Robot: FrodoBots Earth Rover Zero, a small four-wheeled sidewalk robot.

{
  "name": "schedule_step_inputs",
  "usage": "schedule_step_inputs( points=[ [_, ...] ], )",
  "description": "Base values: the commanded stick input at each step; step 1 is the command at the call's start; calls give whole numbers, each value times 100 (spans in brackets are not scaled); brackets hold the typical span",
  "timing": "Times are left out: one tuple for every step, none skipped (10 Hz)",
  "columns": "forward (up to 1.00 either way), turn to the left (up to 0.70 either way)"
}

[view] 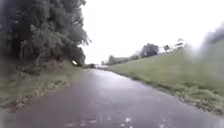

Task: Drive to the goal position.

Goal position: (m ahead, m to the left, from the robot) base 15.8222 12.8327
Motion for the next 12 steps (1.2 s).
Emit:
schedule_step_inputs(
  points=[
    [70,14],
    [70,14],
    [70,14],
    [70,14],
    [70,14],
    [70,0],
    [70,0],
    [70,0],
    [70,0],
    [70,0],
    [70,0],
    [70,0]
  ],
)
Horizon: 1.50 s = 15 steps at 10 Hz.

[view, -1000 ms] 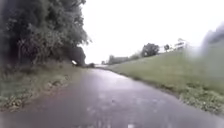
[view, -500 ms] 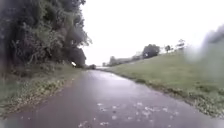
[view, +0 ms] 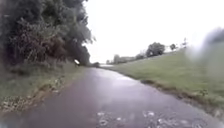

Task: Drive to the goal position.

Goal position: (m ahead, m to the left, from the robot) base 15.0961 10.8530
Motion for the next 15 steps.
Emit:
schedule_step_inputs(
  points=[
    [70,0],
    [70,0],
    [70,0],
    [70,0],
    [70,0],
    [70,0],
    [70,0],
    [70,0],
    [70,0],
    [70,0],
    [70,0],
    [70,0],
    [70,0],
    [70,0],
    [70,14]
  ],
)
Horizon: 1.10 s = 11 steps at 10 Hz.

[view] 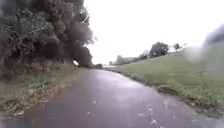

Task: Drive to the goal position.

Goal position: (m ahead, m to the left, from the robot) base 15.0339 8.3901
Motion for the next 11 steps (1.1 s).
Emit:
schedule_step_inputs(
  points=[
    [70,14],
    [70,14],
    [70,14],
    [70,14],
    [70,14],
    [70,14],
    [70,14],
    [70,14],
    [70,14],
    [70,9],
    [70,3]
  ],
)
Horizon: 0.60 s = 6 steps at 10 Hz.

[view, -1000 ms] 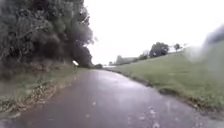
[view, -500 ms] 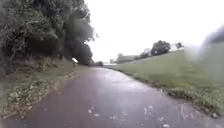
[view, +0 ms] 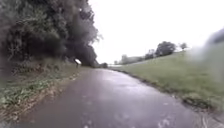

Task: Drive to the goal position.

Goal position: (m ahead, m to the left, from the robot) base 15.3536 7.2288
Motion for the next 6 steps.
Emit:
schedule_step_inputs(
  points=[
    [70,0],
    [70,0],
    [70,0],
    [70,0],
    [70,0],
    [70,0]
  ],
)
